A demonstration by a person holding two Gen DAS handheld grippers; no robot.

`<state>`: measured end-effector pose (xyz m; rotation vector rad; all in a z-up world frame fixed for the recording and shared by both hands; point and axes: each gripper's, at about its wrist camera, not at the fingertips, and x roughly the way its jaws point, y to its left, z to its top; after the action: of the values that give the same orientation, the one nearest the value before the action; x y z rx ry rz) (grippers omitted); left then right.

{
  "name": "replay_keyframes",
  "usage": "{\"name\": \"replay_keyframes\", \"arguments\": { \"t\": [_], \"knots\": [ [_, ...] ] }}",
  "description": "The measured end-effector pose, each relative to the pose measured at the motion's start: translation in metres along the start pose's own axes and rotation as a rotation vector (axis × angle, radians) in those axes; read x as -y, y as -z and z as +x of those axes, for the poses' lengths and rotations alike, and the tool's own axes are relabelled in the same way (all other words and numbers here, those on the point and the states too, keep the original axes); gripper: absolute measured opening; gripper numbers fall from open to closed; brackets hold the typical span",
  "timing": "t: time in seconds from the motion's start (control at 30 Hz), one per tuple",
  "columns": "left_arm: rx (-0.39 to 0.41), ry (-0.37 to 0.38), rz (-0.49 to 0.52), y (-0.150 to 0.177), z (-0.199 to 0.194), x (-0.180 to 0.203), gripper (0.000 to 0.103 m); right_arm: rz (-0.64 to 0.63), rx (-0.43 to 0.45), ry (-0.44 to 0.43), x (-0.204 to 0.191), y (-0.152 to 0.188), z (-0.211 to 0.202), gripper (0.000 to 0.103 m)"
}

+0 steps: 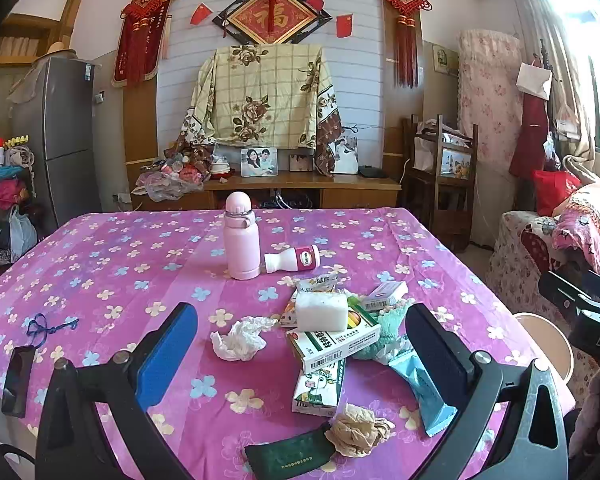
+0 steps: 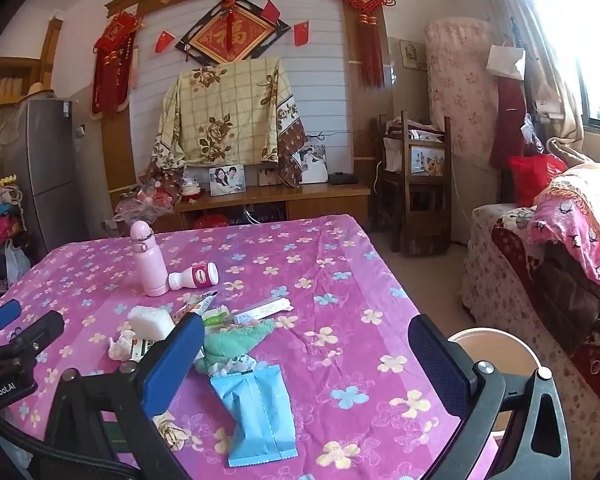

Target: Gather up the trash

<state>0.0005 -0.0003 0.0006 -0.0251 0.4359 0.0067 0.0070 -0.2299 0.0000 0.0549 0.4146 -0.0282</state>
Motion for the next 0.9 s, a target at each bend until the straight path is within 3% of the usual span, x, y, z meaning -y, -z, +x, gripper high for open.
{"name": "replay_keyframes", "arguments": {
  "t": [0.9],
  "knots": [
    [-0.008,0.004,0.002,0.0032,0.0051,0.0011,0.103,-0.012,-0.016,0.005,-0.0019,0.0007,0.0045,0.103]
  ]
}}
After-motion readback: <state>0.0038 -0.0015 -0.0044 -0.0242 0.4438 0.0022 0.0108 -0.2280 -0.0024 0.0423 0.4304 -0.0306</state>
